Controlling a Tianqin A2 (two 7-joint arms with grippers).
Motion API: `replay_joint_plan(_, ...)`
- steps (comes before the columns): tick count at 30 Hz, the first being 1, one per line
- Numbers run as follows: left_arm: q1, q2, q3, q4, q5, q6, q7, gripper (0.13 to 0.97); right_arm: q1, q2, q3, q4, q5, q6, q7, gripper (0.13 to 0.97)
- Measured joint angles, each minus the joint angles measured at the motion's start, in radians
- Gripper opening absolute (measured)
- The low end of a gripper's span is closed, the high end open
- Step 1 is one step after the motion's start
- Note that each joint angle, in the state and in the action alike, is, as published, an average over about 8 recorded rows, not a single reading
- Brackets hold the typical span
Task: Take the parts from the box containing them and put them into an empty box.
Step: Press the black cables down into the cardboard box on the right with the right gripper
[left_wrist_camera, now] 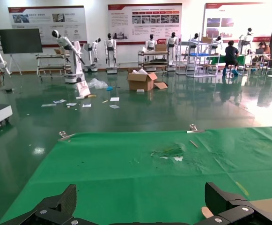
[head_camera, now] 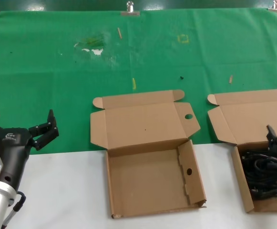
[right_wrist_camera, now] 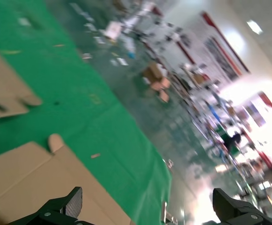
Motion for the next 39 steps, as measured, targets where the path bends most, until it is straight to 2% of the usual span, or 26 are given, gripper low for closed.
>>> replay_joint_plan(9,0.000,0.000,0.000,0.000,0.000,0.000,0.000,0.966,-0.137,0.058,0.158,0.112,-0.192,-0.270,0.062,0.966)
replay_joint_plan(19,0.000,0.000,0.000,0.000,0.000,0.000,0.000,0.966,-0.173,0.141,0.271,0.062,-0.343,-0.433,0.126,0.966)
replay_joint_plan(28,0.000,0.000,0.000,0.000,0.000,0.000,0.000,0.966,-0.180,0.176,0.288,0.077,-0.444,-0.557,0.192,0.966)
replay_joint_plan(39,0.000,0.000,0.000,0.000,0.000,0.000,0.000,0.966,-0.110,0.115,0.235,0.059,-0.563,-0.599,0.218,0.966)
